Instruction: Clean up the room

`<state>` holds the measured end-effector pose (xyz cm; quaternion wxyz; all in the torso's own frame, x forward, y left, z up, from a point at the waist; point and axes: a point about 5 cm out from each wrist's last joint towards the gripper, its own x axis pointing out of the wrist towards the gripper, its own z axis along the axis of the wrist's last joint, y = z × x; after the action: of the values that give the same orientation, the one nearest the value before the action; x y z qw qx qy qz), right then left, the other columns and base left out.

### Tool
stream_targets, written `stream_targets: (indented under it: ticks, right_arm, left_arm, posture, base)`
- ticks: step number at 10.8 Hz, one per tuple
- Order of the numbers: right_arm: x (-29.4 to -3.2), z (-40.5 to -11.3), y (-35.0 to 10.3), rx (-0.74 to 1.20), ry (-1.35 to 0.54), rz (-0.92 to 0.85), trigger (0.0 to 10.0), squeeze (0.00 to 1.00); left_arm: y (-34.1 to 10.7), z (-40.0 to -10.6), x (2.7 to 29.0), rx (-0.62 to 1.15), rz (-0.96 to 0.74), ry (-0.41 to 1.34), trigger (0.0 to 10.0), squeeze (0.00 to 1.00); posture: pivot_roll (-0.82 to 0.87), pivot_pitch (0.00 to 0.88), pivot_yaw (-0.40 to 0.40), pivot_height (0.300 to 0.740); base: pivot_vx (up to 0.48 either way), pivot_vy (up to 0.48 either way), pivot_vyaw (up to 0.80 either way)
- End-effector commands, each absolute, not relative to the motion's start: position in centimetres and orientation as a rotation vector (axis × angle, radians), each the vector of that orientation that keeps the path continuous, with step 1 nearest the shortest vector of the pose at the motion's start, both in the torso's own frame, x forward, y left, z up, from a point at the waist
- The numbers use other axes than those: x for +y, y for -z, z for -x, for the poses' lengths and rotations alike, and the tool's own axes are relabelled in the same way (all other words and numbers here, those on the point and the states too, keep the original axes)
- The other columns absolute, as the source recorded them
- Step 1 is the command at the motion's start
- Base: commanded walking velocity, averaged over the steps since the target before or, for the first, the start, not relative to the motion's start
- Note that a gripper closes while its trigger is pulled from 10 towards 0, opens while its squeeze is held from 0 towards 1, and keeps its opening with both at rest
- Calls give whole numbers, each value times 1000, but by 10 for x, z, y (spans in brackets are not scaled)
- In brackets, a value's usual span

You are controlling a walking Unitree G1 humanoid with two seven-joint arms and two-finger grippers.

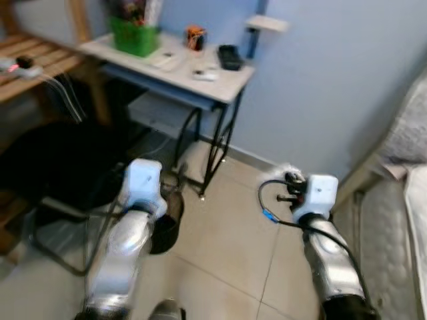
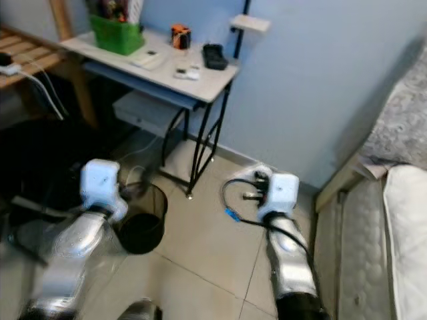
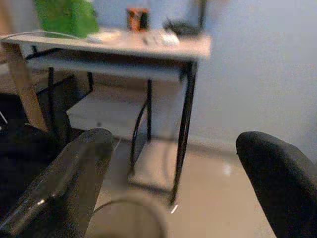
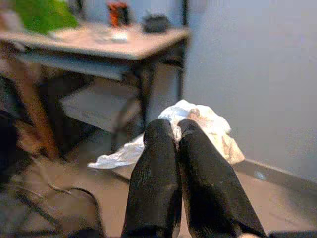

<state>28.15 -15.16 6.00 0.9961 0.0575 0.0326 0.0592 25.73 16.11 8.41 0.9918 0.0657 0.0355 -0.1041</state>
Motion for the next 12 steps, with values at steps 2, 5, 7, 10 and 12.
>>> stream_targets:
  ticks: [2, 5, 7, 10, 12]
  right_arm:
    - [-163, -269, -53, 81, -95, -100, 0, 0]
    - [-161, -266, -49, 90, -105, -110, 0, 0]
    - [-154, -274, -54, 74, -131, -117, 0, 0]
    - [-155, -279, -56, 67, -116, -121, 0, 0]
    - [-153, -280, -55, 66, -110, -129, 0, 0]
  left_arm:
    - [-80, -235, 154, 38, -214, 434, 10000, 0]
    - [-97, -249, 144, -22, -137, 422, 10000, 0]
    - [-99, -253, 135, -33, -95, 412, 10000, 0]
    - [-100, -264, 148, -26, -46, 243, 10000, 0]
    - [-102, -270, 162, -20, 7, 76, 10000, 0]
  posture:
    - [155, 0, -92, 726]
    - [139, 0, -84, 726]
    - [138, 0, -82, 726]
    - [144, 0, -85, 726]
    - [144, 0, -85, 726]
  base:
    - [0, 0, 597]
    - [0, 0, 598]
    - [0, 0, 597]
    - [0, 0, 600]
    - [0, 0, 597]
